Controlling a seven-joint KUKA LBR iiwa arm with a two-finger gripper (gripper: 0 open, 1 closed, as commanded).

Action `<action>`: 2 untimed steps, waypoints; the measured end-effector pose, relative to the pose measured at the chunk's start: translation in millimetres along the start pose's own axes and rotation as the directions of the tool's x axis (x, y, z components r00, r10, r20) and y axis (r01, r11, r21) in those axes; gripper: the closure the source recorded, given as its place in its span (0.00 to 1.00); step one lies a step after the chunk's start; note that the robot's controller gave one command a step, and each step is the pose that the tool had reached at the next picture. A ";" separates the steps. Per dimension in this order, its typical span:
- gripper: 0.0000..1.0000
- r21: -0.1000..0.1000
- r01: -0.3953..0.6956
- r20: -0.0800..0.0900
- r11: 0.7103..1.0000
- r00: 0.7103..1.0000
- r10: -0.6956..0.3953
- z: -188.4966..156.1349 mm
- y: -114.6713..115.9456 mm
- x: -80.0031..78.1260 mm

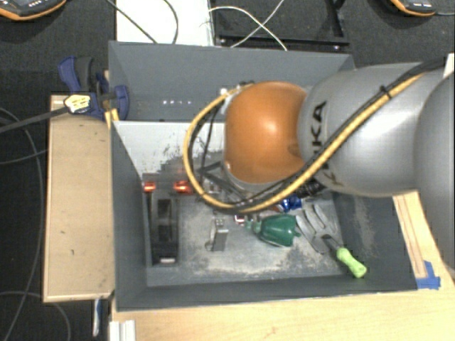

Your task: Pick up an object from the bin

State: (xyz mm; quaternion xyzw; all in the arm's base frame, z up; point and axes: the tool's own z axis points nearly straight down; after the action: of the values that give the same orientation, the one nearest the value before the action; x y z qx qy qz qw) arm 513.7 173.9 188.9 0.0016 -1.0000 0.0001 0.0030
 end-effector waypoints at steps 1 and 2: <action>0.00 -0.001 -0.006 0.008 1.000 1.000 0.006 -4.3 -1.0 -2.0; 0.00 -0.001 0.074 0.007 0.997 0.997 -0.074 84.8 1.8 17.4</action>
Offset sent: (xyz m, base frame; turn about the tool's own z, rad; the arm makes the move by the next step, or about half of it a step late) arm -0.0270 0.0027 -0.1189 -0.1032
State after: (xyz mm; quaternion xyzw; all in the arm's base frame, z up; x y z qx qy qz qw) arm 495.7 175.6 104.2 0.0385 -0.9993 -0.0009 -0.0004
